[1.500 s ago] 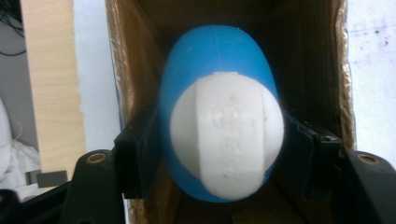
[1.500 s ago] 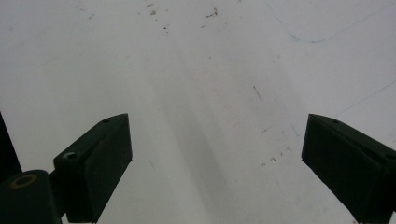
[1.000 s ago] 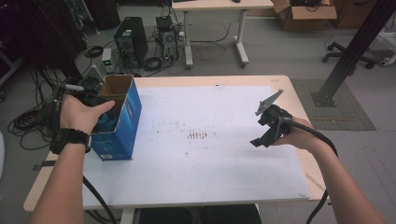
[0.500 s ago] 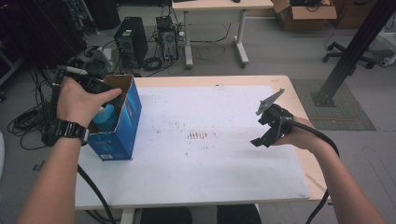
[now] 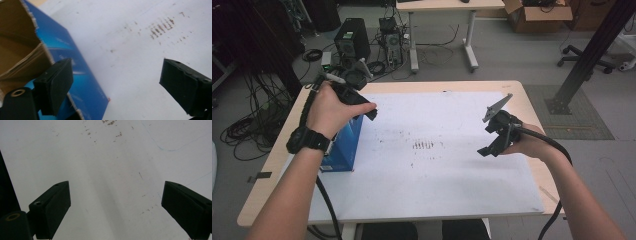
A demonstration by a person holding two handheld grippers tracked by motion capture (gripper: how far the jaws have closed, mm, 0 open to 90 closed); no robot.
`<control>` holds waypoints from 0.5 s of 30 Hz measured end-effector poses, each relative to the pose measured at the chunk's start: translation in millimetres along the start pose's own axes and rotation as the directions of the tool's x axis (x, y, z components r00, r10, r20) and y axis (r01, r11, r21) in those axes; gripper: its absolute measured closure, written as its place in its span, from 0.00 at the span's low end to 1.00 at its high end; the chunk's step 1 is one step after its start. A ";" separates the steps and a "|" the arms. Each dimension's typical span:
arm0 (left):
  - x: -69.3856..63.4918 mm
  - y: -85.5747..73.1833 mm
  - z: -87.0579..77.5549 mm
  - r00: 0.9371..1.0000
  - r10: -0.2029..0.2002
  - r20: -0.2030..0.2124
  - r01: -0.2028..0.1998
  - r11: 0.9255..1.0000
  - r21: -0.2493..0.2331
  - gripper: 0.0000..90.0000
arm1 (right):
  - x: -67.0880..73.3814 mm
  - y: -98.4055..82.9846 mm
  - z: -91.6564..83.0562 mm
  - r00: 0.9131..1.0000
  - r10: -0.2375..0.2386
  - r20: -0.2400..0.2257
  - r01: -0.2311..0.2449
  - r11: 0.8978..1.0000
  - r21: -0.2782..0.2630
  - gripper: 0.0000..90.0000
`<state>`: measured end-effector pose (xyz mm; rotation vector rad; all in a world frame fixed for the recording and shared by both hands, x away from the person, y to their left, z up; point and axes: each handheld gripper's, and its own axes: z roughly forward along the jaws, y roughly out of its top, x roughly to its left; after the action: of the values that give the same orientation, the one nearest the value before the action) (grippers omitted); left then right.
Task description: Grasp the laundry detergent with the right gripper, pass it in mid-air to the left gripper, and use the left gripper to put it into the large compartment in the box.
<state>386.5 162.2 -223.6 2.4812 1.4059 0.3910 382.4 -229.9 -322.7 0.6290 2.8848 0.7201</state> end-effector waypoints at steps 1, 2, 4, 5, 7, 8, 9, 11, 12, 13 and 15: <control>-3.0 1.3 2.2 1.000 0.012 0.009 -0.012 1.000 0.000 0.12 | -0.1 0.2 -0.1 1.000 0.001 -0.001 -0.001 1.000 0.001 0.09; -5.9 2.4 4.2 1.000 0.023 0.019 -0.023 1.000 0.003 0.12 | -0.3 0.3 -0.6 1.000 0.002 -0.002 -0.002 1.000 0.001 0.09; -11.6 4.5 7.7 0.998 0.043 0.040 -0.043 0.999 -0.003 0.12 | -1.1 0.2 -1.8 1.000 0.005 -0.001 -0.005 1.000 -0.002 0.09; -13.9 5.4 8.9 0.997 0.049 0.053 -0.049 0.999 -0.015 0.12 | -1.6 0.2 -2.5 1.000 0.008 -0.001 -0.008 1.000 -0.005 0.09; -18.8 7.1 12.0 0.995 0.059 0.075 -0.058 0.998 -0.018 0.10 | -1.9 0.1 -3.8 1.000 0.007 0.002 -0.007 1.000 -0.007 0.09; -21.1 7.8 13.8 0.994 0.070 0.084 -0.069 0.997 -0.018 0.09 | -1.8 0.0 -4.3 1.000 0.008 0.002 -0.008 1.000 -0.006 0.09; -23.2 8.4 15.6 0.992 0.081 0.095 -0.079 0.997 -0.019 0.08 | -1.8 0.0 -4.6 1.000 0.007 0.003 -0.007 1.000 -0.006 0.09; -27.2 9.4 18.9 0.990 0.091 0.106 -0.089 0.996 -0.023 0.07 | -1.7 0.0 -5.2 1.000 0.005 0.001 -0.005 1.000 -0.005 0.09; -28.9 9.7 20.3 0.989 0.098 0.112 -0.096 0.995 -0.026 0.07 | -1.6 0.0 -5.5 1.000 0.004 0.001 -0.004 1.000 -0.006 0.09; -30.4 10.1 22.0 0.987 0.104 0.120 -0.101 0.995 -0.026 0.06 | -1.7 -0.1 -5.8 1.000 0.003 0.001 -0.003 1.000 -0.007 0.09; -33.5 10.5 25.3 0.985 0.110 0.132 -0.109 0.994 -0.019 0.05 | -1.7 -0.6 -6.2 1.000 0.005 0.002 -0.005 1.000 -0.006 0.09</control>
<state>387.2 125.7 -246.9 2.5311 1.2163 0.2496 382.4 -233.7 -317.6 0.6355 2.8796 0.7280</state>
